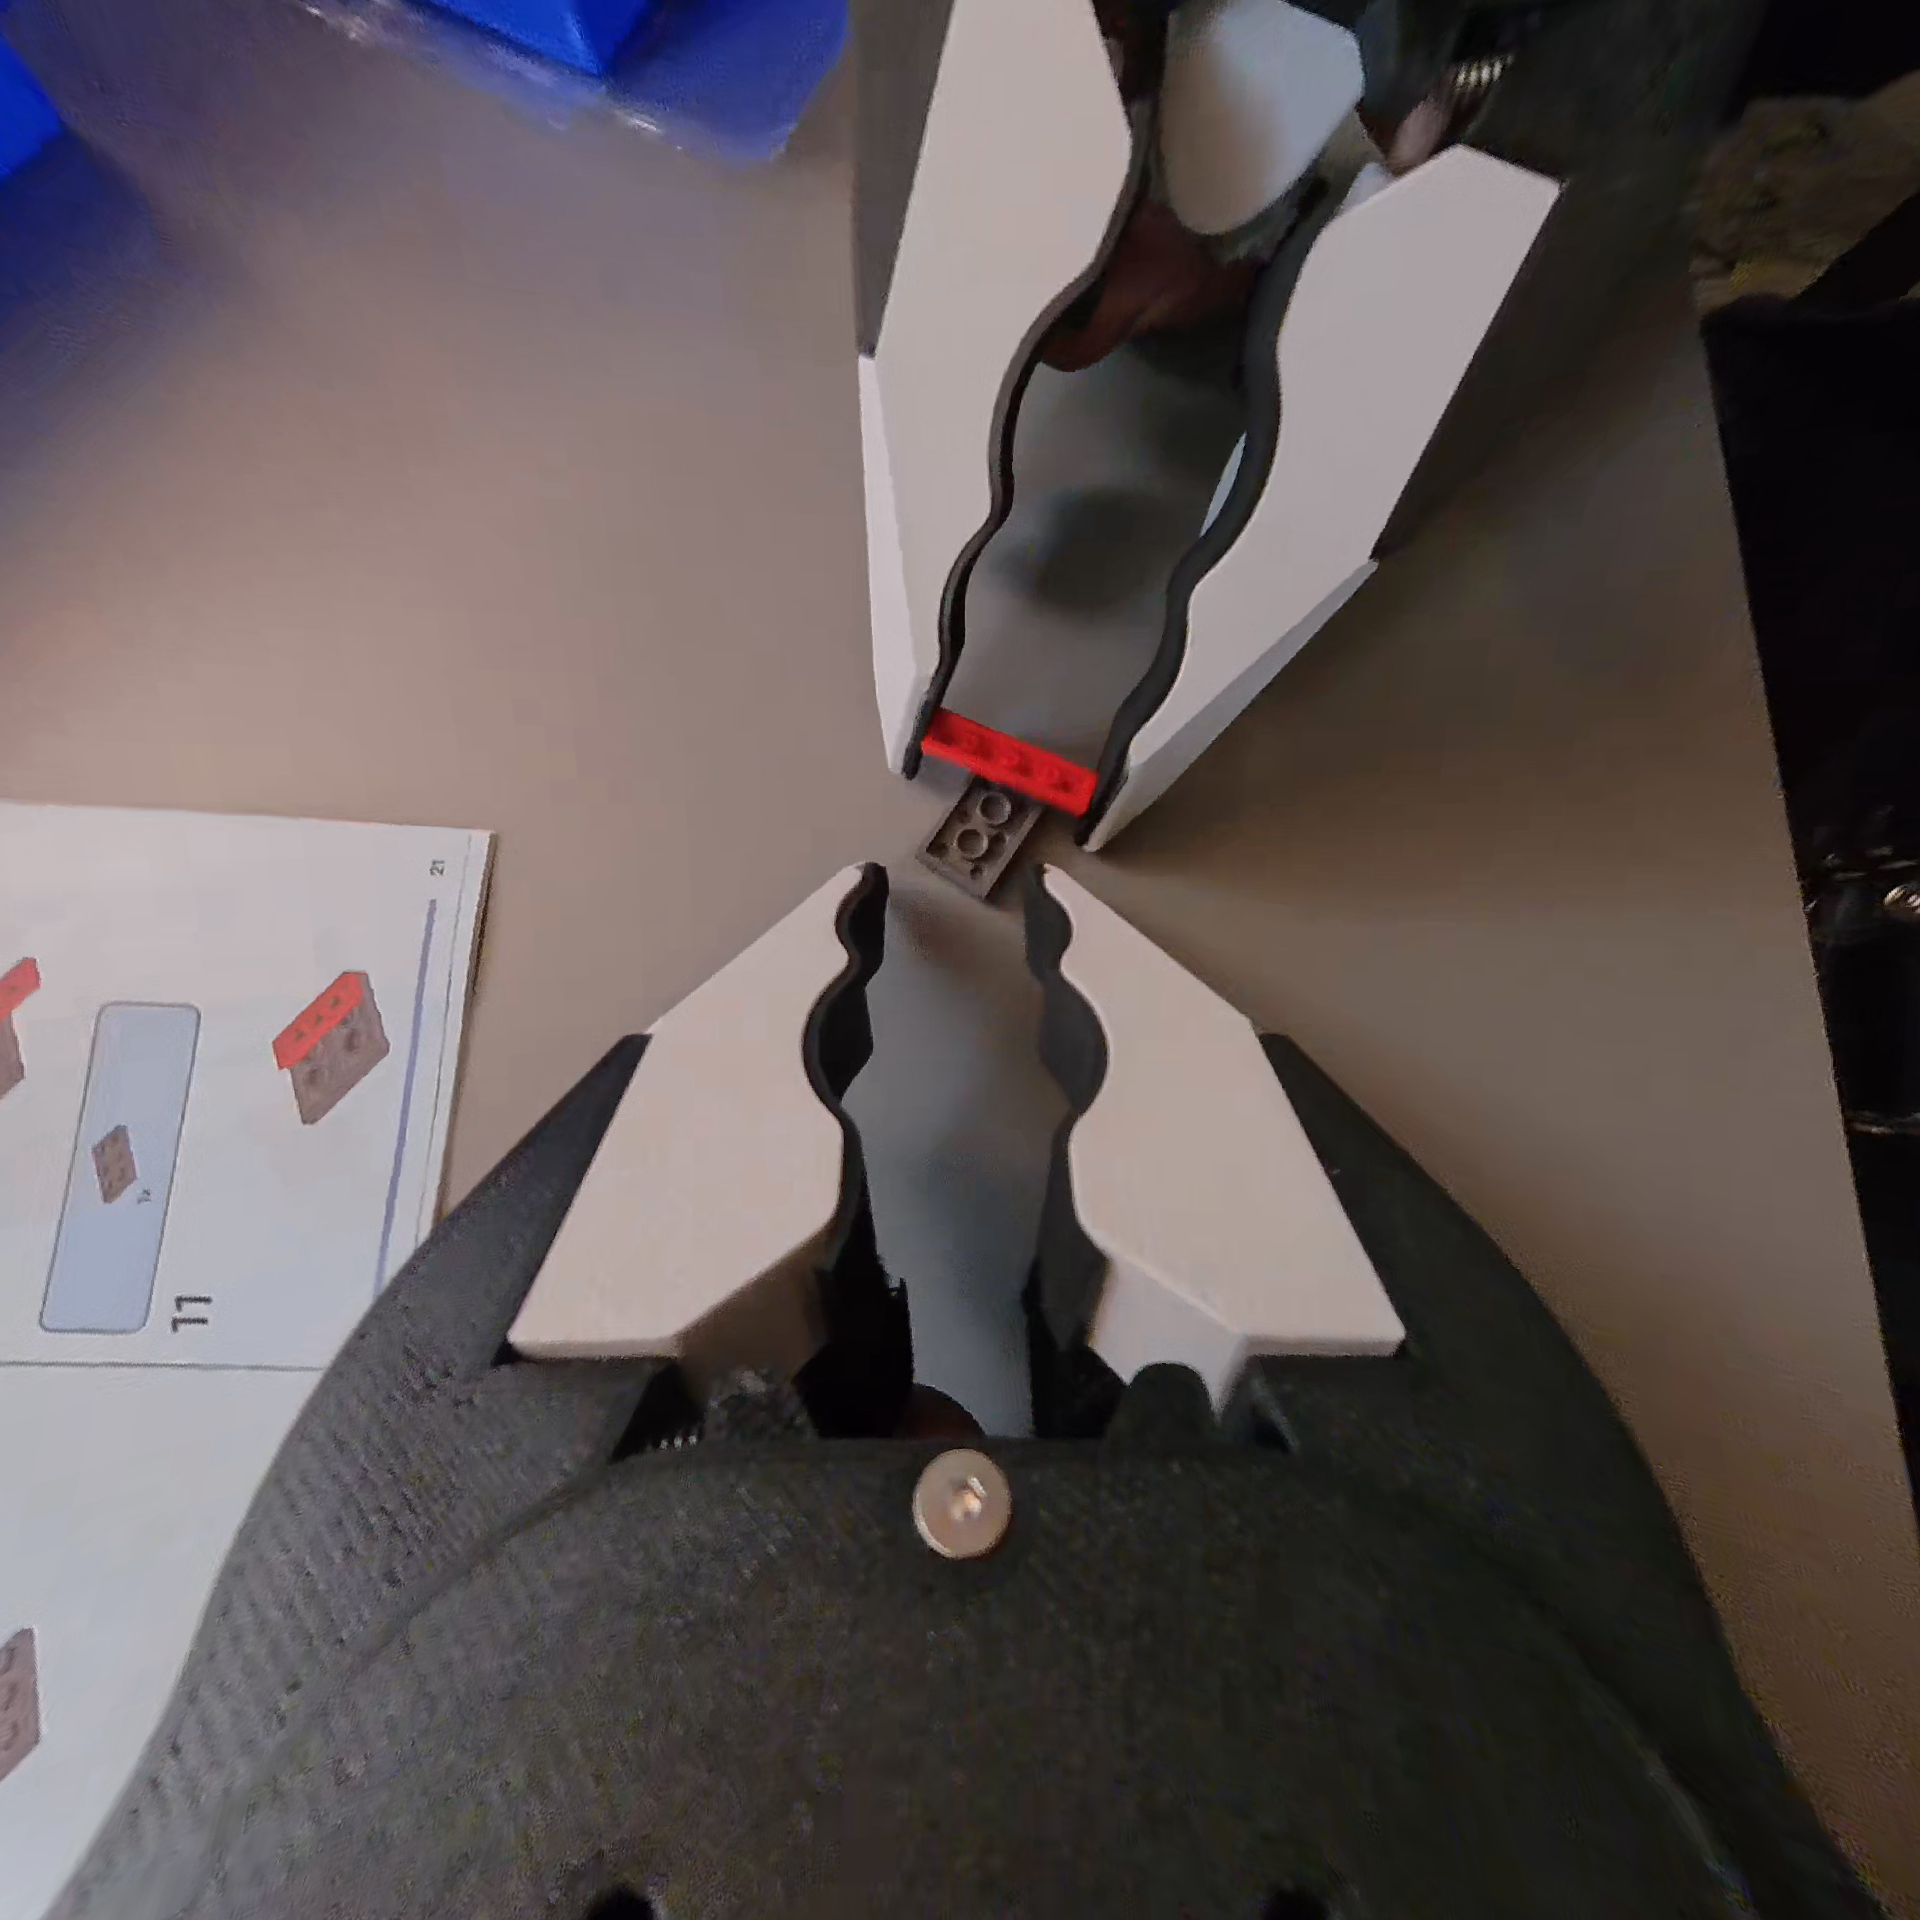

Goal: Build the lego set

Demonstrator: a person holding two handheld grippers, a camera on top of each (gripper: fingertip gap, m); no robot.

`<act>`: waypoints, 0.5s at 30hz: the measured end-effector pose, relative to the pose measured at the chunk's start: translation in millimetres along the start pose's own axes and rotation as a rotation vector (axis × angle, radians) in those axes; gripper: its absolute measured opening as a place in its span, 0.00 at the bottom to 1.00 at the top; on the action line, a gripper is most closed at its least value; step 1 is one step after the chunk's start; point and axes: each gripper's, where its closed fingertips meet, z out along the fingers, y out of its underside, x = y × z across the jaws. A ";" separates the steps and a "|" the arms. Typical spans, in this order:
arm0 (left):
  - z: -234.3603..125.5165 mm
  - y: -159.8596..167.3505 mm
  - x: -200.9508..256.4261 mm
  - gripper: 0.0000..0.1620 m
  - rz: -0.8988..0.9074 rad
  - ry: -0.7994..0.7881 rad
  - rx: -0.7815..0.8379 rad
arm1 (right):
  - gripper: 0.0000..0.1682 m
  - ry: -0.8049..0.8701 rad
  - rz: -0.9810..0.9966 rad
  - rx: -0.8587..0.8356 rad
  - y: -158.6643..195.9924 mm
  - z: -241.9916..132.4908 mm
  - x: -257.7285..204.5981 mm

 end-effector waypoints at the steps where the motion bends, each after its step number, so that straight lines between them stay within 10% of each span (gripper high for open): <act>1: 2.0 0.0 0.5 0.17 0.015 0.004 -0.002 | 0.21 -0.005 0.002 -0.001 0.1 0.0 -0.3; 15: 3.2 -6.5 1.4 0.11 0.067 0.008 0.041 | 0.21 -0.014 -0.001 -0.001 0.6 -0.6 -0.9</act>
